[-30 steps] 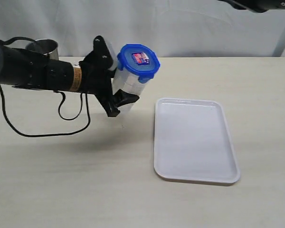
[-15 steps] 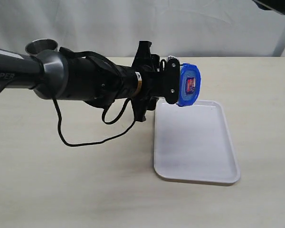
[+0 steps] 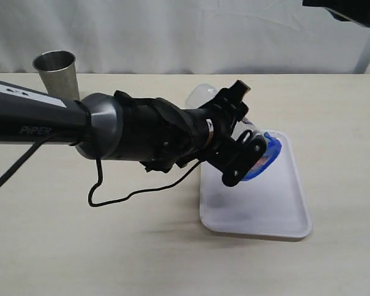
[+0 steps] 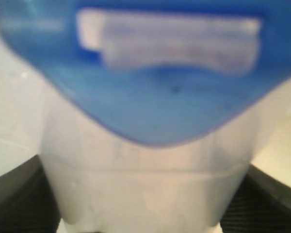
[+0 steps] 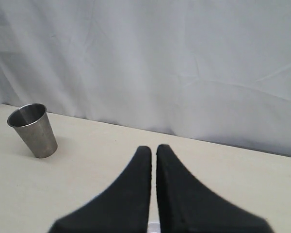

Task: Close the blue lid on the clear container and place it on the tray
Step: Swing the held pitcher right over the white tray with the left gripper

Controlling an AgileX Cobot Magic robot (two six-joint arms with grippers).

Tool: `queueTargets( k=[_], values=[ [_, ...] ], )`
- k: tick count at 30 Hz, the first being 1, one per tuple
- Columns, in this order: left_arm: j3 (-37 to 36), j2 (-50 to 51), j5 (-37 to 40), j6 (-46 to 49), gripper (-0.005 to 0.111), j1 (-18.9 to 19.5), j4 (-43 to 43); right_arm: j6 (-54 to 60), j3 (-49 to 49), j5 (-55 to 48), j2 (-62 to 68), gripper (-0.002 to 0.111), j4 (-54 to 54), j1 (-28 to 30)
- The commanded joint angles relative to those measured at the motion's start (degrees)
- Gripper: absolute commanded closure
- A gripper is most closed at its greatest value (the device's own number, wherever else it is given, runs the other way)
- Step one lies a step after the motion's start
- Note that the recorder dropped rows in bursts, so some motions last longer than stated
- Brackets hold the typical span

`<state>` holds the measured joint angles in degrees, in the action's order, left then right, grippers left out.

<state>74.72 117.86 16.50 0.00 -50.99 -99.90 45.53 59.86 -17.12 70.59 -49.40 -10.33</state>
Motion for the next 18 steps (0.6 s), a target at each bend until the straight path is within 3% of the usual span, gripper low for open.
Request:
queueTargets(
  k=[1,14,18],
  values=[
    [0.4,0.5,6.4,12.3,0.107,-0.9,-0.1,0.3,-0.2,0.1,-0.2,0.104,0.1,0.2],
    [0.4,0.6,8.2,13.1,0.107,-0.9,-0.1,1.2,-0.2,0.4,-0.2,0.104,0.1,0.2],
    [0.4,0.6,7.7,0.0,0.107,-0.9,-0.1,1.3,-0.2,0.7,-0.2,0.104,0.1,0.2]
  ],
)
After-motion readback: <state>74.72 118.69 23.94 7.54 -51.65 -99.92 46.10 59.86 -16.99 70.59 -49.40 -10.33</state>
